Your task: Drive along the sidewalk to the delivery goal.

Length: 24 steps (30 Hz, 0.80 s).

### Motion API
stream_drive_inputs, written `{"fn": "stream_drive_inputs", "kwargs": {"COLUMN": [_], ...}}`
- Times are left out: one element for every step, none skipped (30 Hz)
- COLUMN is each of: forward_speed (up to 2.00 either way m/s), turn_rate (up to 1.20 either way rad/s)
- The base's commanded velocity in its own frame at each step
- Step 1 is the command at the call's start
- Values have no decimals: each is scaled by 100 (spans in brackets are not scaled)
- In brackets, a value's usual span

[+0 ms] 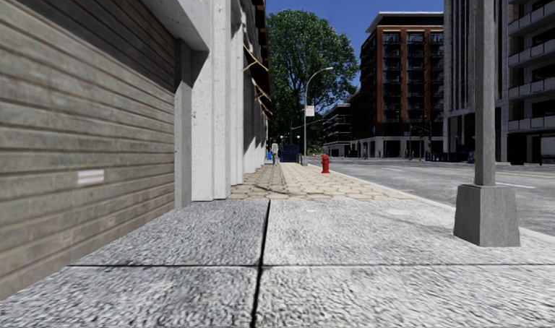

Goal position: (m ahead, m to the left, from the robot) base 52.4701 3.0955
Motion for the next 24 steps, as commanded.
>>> {"fn": "stream_drive_inputs", "kwargs": {"forward_speed": [200, 200, 200, 200, 200, 200, 200, 200, 200, 200, 200, 200, 200, 200, 200, 200, 200, 200, 200, 200, 200, 200, 200, 200], "turn_rate": [0, 0, 0, 0, -3, -3, -15, -21, -22, -22, -23, -23, -23, -23, -4, 0, 0, 0, 0, 0, 0, 0, 0, 0]}}
